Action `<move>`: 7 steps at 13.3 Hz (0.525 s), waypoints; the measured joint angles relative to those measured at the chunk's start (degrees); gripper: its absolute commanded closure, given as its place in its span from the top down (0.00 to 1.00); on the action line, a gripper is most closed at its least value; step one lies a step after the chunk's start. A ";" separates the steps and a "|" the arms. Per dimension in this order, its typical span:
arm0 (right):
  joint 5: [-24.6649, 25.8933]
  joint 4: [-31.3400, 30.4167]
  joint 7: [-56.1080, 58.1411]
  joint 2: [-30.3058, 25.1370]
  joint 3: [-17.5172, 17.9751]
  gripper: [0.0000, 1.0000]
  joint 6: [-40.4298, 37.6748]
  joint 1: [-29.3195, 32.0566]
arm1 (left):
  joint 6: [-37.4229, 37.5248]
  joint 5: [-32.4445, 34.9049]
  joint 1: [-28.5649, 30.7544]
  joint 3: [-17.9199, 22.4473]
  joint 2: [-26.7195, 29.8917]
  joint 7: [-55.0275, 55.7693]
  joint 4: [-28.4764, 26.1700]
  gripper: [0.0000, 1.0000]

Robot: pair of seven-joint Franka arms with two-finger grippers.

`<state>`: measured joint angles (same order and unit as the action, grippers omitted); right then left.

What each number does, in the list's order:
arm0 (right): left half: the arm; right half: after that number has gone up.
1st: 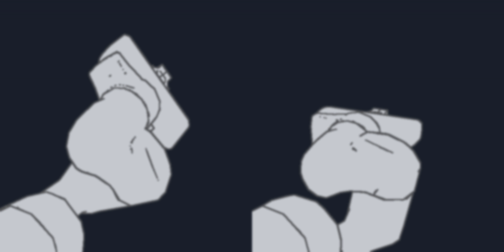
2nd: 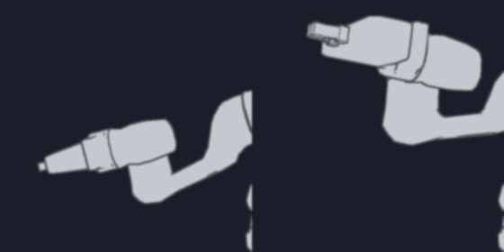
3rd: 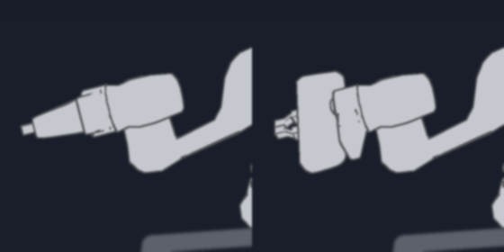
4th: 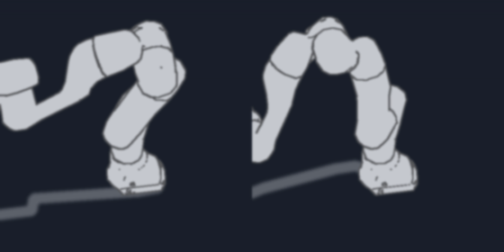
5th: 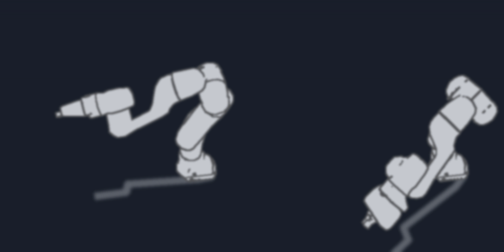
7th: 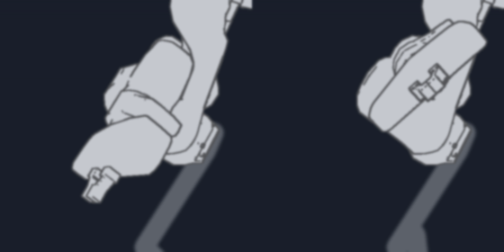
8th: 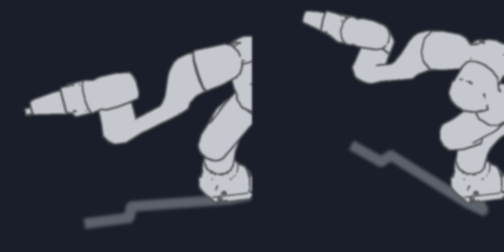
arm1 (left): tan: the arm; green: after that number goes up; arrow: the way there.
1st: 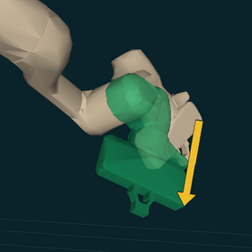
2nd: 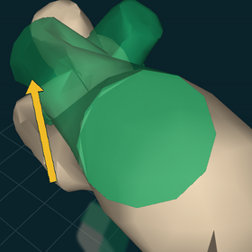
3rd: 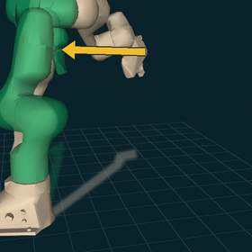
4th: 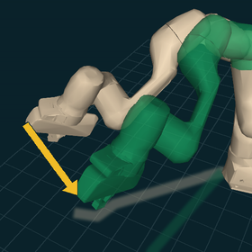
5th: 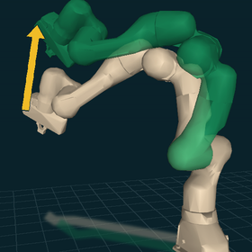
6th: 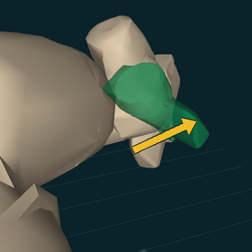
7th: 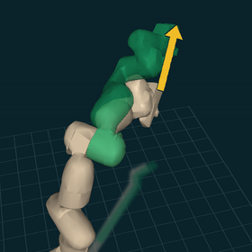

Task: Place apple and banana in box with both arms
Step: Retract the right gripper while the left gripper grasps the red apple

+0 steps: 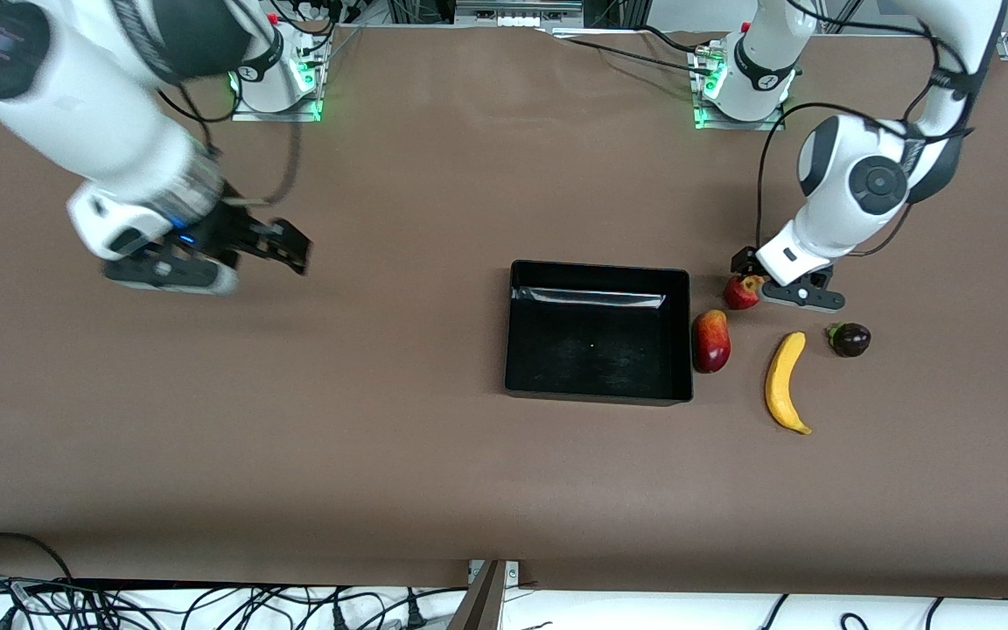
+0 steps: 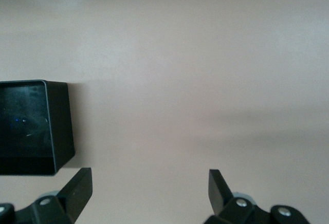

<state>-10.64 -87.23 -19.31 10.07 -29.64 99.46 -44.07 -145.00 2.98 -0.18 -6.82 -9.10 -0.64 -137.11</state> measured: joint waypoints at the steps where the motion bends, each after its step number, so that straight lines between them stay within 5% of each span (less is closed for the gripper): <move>1: 0.02 -1.52 2.40 -1.90 -1.61 1.00 -0.83 0.03 | -3.61 0.00 0.00 0.00 -1.53 0.00 -1.22 1.00; 4: 0.68 -4.89 7.37 -5.26 -4.81 1.00 -2.16 0.07 | -11.33 0.00 0.00 0.00 -5.78 0.00 -3.34 1.00; 6: 2.65 -6.33 9.62 -6.77 -5.54 1.00 -2.16 0.09 | -14.03 0.02 0.01 0.00 -7.86 -0.21 -3.82 0.28; 7: 3.36 -6.84 10.14 -7.28 -5.55 1.00 -2.16 0.09 | -14.62 0.02 0.07 0.00 -8.33 -0.51 -3.82 0.17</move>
<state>-7.27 -94.07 -9.17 2.79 -35.19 97.30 -43.98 -159.62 3.00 -0.11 -6.82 -17.43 -1.16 -140.93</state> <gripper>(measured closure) 0.000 0.066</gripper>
